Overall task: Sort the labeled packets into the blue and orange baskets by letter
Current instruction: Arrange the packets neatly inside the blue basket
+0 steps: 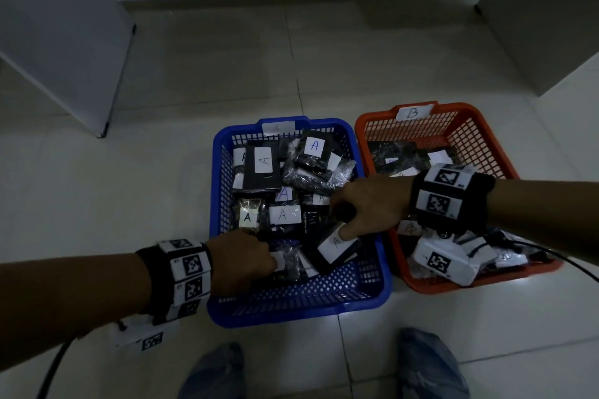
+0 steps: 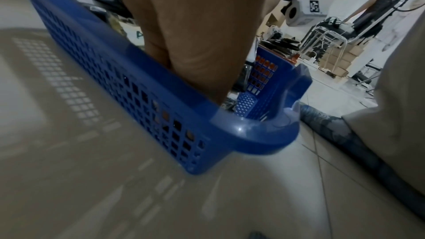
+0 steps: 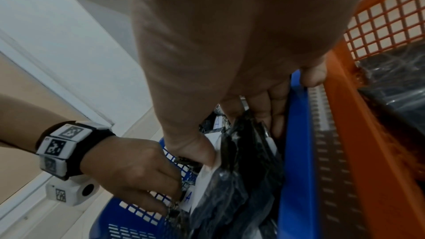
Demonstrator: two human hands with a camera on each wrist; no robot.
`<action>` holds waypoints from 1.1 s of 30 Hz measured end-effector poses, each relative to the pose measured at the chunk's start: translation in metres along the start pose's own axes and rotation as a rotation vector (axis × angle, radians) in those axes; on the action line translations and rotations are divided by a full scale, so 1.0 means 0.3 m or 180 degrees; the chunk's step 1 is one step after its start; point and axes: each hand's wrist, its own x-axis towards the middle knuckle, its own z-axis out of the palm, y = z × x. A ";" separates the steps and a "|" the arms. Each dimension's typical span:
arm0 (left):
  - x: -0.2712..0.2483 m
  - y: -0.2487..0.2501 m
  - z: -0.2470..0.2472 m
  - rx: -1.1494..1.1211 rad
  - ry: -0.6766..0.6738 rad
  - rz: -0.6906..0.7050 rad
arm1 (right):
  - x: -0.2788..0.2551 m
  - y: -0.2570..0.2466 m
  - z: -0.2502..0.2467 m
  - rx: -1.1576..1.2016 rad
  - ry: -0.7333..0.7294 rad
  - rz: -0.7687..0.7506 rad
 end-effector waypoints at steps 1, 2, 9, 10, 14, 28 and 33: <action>0.003 -0.003 0.006 -0.0073 0.0045 -0.0036 | -0.002 0.000 0.002 -0.0019 0.0029 -0.0005; 0.007 -0.006 0.010 -0.0135 0.0091 -0.0061 | -0.004 0.001 0.004 0.0001 0.0068 -0.0008; 0.014 -0.008 0.047 0.0021 0.0415 -0.0203 | -0.010 -0.011 0.020 0.0432 0.0375 0.0049; 0.008 -0.011 0.043 0.0119 0.0489 -0.0244 | -0.005 -0.011 0.023 0.0435 0.0369 0.0067; 0.019 -0.004 0.029 -0.0136 0.0430 -0.0081 | -0.002 -0.015 0.041 0.0258 0.0405 0.0154; -0.037 -0.108 -0.112 -0.0649 0.1871 -0.0182 | -0.001 -0.050 0.010 0.1309 0.0496 -0.0243; -0.035 -0.085 -0.086 -0.0807 0.1729 -0.0152 | 0.052 -0.055 0.054 0.0860 0.0552 -0.0319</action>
